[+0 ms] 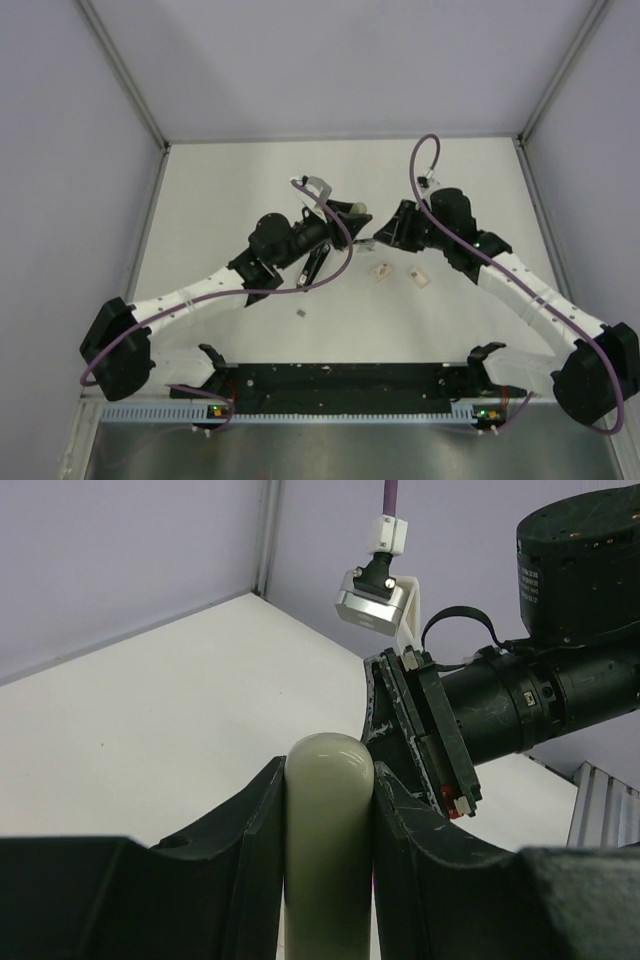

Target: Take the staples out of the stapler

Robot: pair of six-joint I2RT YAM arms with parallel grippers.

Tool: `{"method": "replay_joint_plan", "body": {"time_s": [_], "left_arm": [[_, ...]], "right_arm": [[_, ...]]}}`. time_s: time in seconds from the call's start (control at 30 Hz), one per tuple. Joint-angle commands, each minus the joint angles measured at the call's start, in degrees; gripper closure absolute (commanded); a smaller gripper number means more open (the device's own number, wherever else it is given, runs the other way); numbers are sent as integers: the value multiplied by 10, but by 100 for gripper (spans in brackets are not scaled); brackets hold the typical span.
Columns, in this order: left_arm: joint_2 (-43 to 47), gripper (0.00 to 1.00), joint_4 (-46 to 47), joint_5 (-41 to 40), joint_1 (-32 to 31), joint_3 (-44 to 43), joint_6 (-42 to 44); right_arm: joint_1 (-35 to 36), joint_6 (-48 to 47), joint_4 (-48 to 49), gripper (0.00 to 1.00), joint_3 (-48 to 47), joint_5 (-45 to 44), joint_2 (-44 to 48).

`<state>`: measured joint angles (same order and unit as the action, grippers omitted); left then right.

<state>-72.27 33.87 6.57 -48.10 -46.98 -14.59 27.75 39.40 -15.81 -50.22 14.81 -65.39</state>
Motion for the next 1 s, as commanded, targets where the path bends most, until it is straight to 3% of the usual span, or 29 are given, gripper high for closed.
{"method": "replay_joint_plan", "body": {"time_s": [0.0,0.6,0.97], "left_arm": [[-3,100,81,-16,-4,-26,-11],[-31,100,130,-60,-9,-27,-29],[-31,100,205,-153,-21,7,-23]], "right_arm": [[23,12,26,65,0,29,-3],[74,46,67,66,28,32,-4],[99,67,81,66,27,39,-4]]}}
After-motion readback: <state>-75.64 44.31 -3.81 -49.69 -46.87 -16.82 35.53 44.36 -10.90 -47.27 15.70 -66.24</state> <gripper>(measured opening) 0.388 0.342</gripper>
